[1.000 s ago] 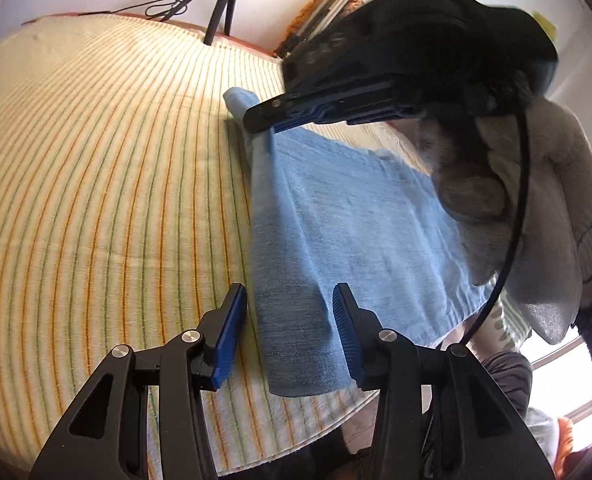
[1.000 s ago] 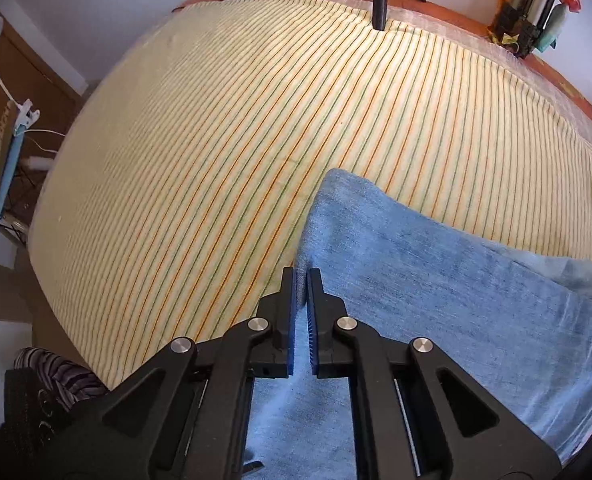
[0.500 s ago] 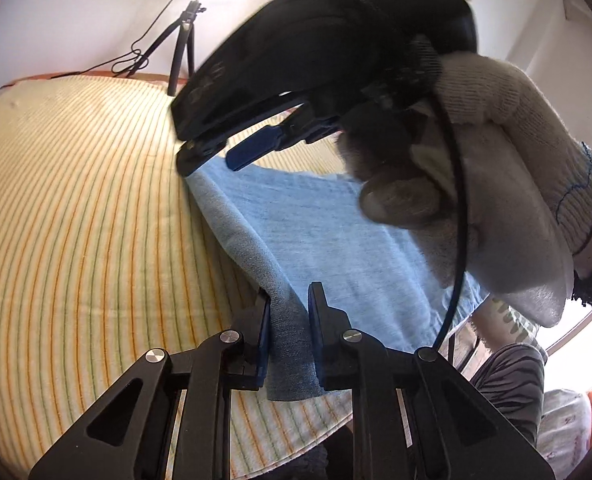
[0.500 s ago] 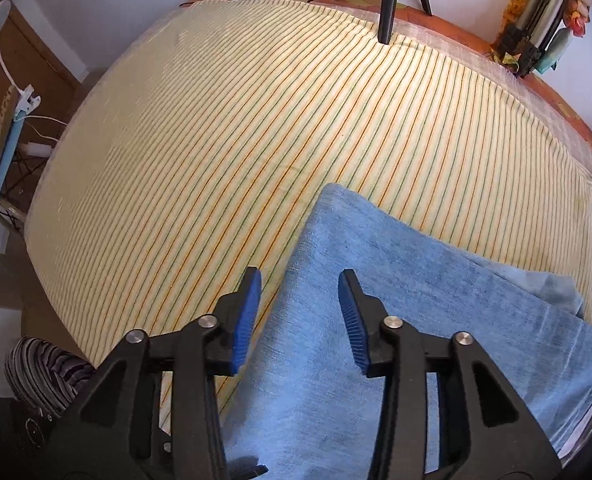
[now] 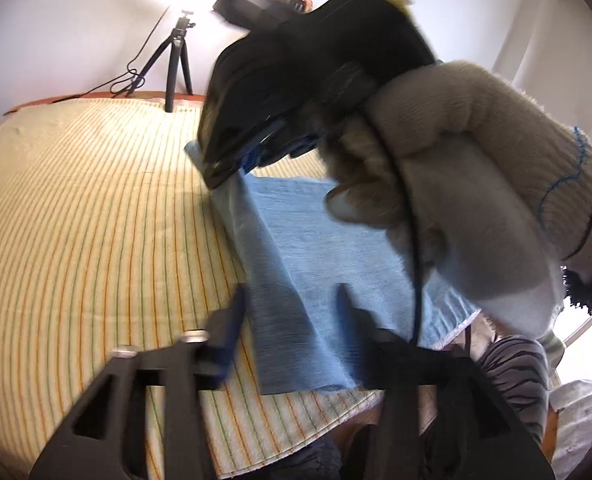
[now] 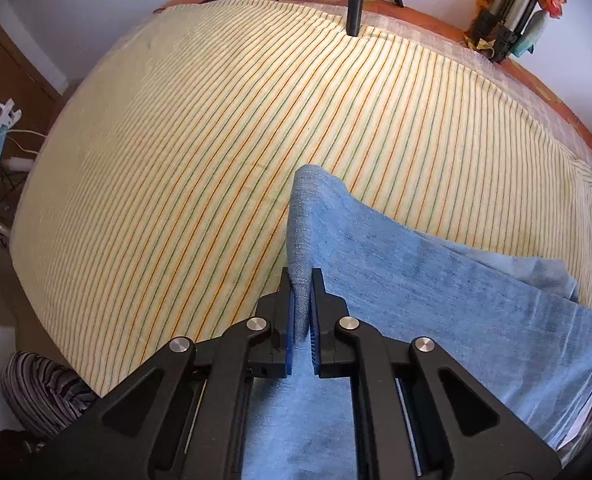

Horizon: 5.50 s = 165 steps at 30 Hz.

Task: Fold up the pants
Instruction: 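Grasp the folded edge with the left tool while the right tool regrasps it, then lift the jeans edge with both tools and fold it over the stack, then open both tools and release the folded jeans, then grasp the jeans edge with both tools and lift it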

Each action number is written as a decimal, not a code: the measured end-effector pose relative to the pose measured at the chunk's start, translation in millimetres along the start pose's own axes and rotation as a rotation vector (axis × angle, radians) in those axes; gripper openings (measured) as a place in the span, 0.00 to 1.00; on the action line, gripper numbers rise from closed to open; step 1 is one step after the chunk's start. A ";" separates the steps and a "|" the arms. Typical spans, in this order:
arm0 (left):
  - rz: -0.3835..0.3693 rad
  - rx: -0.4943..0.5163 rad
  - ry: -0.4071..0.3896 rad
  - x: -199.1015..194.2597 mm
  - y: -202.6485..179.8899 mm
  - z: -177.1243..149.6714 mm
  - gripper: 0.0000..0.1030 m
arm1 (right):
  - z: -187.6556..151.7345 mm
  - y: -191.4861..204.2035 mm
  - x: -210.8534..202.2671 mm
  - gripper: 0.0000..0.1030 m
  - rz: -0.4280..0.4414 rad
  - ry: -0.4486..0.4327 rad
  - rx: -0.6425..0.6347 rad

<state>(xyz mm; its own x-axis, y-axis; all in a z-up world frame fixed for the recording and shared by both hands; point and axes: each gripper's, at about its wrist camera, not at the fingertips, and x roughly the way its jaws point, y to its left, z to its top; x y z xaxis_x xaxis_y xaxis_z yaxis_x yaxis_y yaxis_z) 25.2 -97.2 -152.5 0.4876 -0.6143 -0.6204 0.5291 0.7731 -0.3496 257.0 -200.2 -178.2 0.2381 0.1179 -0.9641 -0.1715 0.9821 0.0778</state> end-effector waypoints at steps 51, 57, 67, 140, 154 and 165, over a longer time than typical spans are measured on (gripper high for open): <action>-0.402 0.182 -0.028 88.5 -210.4 48.4 0.16 | -114.8 -280.4 -163.5 0.05 0.000 -0.332 0.329; -0.448 0.199 0.001 107.6 -232.4 52.8 0.16 | -135.1 -318.7 -166.2 0.05 -0.045 -0.329 0.369; -0.481 0.246 0.079 156.3 -263.9 52.3 0.16 | -167.0 -374.2 -154.3 0.05 -0.070 -0.307 0.434; -0.222 -0.020 0.347 208.7 -108.4 98.0 0.48 | -244.7 -427.5 -68.1 0.63 0.217 -0.302 0.516; -0.240 -0.110 0.373 232.6 -109.3 90.0 0.50 | -233.4 -422.8 -71.4 0.39 0.158 -0.263 0.465; -0.184 0.042 0.272 224.1 -139.3 94.8 0.23 | -229.3 -403.3 -87.8 0.15 0.047 -0.300 0.431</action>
<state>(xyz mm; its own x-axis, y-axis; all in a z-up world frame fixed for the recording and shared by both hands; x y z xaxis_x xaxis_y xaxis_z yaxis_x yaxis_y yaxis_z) 126.6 -357.6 -176.2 0.1810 -0.6736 -0.7166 0.6219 0.6428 -0.4472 86.0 -640.3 -183.2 0.5134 0.1378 -0.8470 0.2051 0.9387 0.2771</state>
